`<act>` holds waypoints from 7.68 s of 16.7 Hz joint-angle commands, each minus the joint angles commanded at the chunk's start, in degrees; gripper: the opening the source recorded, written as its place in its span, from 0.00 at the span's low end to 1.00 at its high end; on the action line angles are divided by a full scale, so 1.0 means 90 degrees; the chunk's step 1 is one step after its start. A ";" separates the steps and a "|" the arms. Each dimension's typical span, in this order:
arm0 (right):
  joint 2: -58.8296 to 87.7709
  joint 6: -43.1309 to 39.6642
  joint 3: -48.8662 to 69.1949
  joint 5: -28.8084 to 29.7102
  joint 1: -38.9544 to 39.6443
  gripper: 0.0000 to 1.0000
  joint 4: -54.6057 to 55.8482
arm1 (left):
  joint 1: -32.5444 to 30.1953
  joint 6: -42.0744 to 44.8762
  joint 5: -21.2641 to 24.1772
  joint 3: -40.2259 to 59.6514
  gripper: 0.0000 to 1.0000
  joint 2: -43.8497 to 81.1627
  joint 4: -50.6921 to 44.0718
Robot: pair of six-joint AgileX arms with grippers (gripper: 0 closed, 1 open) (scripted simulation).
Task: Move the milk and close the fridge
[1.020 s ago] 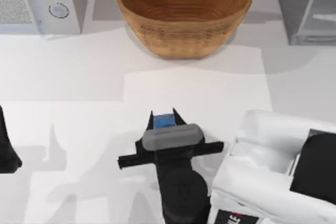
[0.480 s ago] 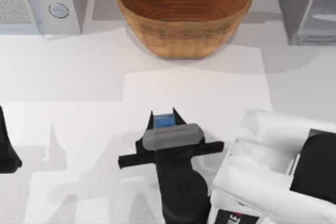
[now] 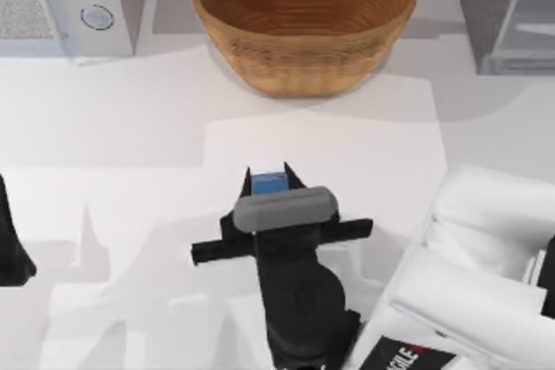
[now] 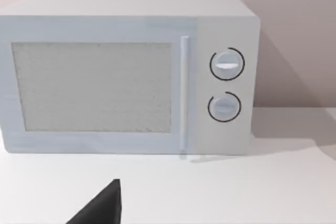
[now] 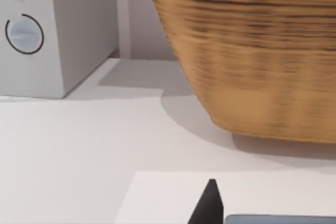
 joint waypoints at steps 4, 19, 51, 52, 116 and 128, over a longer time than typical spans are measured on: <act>-0.0041 0.0012 0.0008 -0.0001 -0.0002 0.00 -0.0032 | 0.0000 0.0000 0.0000 0.0000 1.00 0.0000 0.0000; -0.3767 -0.0027 -0.1946 -0.4488 -0.5073 0.00 -0.1440 | 0.0000 0.0000 0.0000 0.0000 1.00 0.0000 0.0000; -0.0138 -0.0085 0.2565 -0.7106 -0.8099 0.00 -0.2830 | 0.0000 0.0000 0.0000 0.0000 1.00 0.0000 0.0000; -0.0162 -0.0077 0.2538 -0.7094 -0.8067 0.00 -0.2820 | 0.0000 0.0000 0.0000 0.0000 1.00 0.0000 0.0000; -1.4766 -0.0125 -0.5400 -0.5975 -0.6825 1.00 -0.9270 | 0.0000 0.0000 0.0000 0.0000 1.00 0.0000 0.0000; -1.6804 -0.0167 -0.3689 -0.5990 -0.6808 1.00 -1.2736 | 0.0000 0.0000 0.0000 0.0000 1.00 0.0000 0.0000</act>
